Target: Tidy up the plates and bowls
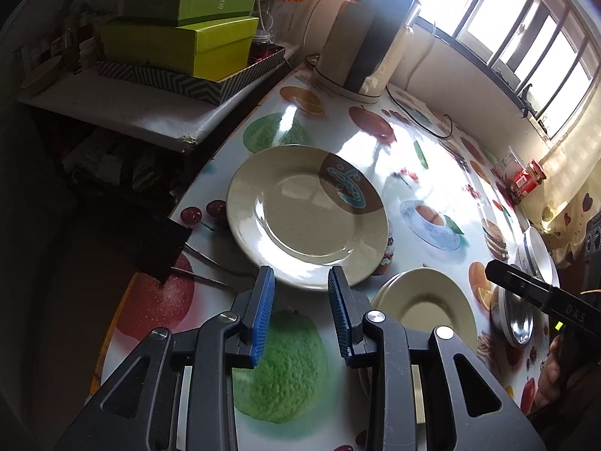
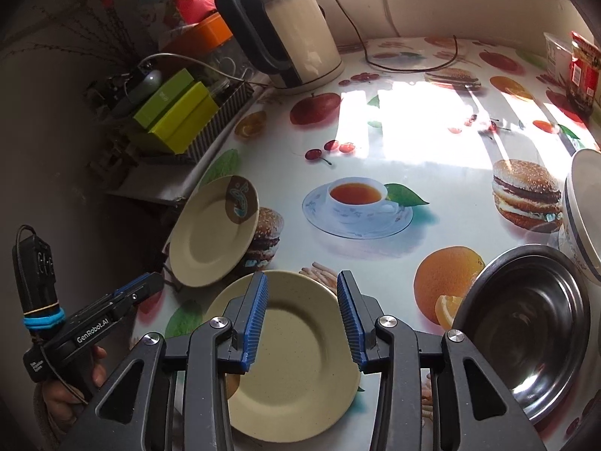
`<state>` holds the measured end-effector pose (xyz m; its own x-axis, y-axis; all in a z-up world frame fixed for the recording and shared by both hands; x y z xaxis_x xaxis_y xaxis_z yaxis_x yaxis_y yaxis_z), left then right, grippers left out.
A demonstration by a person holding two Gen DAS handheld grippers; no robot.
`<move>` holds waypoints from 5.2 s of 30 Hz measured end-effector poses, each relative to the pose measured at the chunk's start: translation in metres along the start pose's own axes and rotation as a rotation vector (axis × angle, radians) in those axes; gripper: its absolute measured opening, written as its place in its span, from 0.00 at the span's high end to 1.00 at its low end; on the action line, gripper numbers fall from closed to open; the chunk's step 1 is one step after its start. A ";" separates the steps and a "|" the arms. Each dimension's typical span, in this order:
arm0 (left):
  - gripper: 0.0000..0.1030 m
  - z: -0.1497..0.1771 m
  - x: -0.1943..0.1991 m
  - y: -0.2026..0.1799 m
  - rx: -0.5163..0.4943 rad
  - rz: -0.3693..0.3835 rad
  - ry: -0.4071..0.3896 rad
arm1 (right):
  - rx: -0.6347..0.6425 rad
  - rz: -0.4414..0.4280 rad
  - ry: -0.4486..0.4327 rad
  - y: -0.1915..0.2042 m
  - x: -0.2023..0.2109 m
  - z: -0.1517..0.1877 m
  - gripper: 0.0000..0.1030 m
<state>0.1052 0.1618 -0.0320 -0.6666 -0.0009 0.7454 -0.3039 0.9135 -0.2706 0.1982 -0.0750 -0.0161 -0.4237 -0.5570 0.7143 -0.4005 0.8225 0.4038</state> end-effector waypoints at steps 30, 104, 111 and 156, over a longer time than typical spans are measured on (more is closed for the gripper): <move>0.70 -0.039 -0.049 0.059 0.147 0.027 0.030 | 0.033 -0.045 0.127 0.036 -0.112 -0.048 0.63; 0.82 -0.030 -0.001 -0.003 0.051 0.076 -0.008 | 0.010 -0.075 0.097 0.031 -0.044 -0.037 0.84; 0.82 -0.012 0.003 -0.025 0.024 0.096 0.011 | -0.011 -0.054 0.086 0.011 -0.021 -0.020 0.84; 0.81 0.052 -0.004 -0.065 -0.111 0.041 0.106 | -0.065 0.016 0.135 -0.035 0.002 0.043 0.84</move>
<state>0.0917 0.0813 -0.0488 -0.5994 0.0746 0.7970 -0.1973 0.9512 -0.2374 0.1769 -0.1103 -0.0532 -0.3146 -0.5264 0.7899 -0.3389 0.8396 0.4246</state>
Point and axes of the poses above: each gripper's, at about its wrist camera, not at the fingertips, and x roughly against the way its jaws point, y to its left, z to its underside, the point moved 3 cm from there along -x, roughly the way its jaws point, and after that the axes turned 7 degrees about -y, right-handed, at the moved point
